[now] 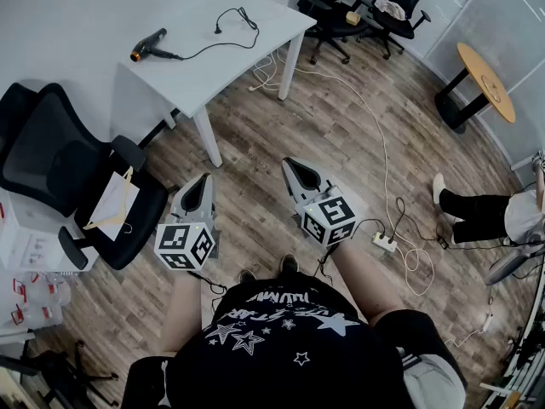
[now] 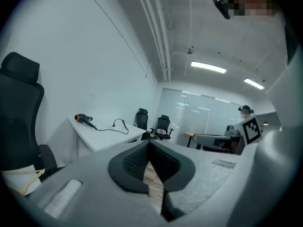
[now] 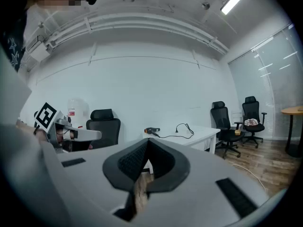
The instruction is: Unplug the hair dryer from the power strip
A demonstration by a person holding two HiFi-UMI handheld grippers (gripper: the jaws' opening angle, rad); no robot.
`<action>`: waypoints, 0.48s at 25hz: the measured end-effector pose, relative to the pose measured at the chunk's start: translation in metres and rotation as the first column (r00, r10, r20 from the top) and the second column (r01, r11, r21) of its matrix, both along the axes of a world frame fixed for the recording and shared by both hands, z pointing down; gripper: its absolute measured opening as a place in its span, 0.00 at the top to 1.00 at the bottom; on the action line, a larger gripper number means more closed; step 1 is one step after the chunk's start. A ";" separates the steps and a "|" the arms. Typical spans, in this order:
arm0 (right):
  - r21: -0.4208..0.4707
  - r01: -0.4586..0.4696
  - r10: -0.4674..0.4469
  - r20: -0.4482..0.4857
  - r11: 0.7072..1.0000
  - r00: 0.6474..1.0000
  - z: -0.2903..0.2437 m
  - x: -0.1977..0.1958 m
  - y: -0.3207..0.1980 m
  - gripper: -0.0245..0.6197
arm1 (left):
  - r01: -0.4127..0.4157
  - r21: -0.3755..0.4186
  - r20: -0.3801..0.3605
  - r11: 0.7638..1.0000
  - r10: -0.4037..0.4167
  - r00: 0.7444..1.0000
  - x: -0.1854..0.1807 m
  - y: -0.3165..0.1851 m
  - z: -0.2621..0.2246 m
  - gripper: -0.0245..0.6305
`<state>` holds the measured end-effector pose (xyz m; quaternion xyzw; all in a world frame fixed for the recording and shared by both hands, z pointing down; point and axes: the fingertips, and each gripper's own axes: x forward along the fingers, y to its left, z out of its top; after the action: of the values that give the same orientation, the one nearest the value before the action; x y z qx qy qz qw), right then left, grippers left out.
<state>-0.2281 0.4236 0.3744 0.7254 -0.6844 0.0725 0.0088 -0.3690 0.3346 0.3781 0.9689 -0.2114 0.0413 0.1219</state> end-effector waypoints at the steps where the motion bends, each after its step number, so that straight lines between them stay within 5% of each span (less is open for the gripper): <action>1: -0.002 0.000 0.000 0.000 1.000 1.000 0.001 0.000 0.000 0.95 | 0.000 -0.003 0.000 1.000 0.000 1.000 -0.001 0.000 0.001 0.95; 12: -0.037 -0.001 0.001 0.011 0.999 1.000 0.015 -0.018 0.002 0.95 | -0.016 -0.015 0.038 1.000 0.017 0.999 -0.018 0.005 0.011 0.95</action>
<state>-0.2463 0.4254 0.3891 0.7251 -0.6826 0.0892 0.0185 -0.3873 0.3395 0.3893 0.9687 -0.2055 0.0624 0.1244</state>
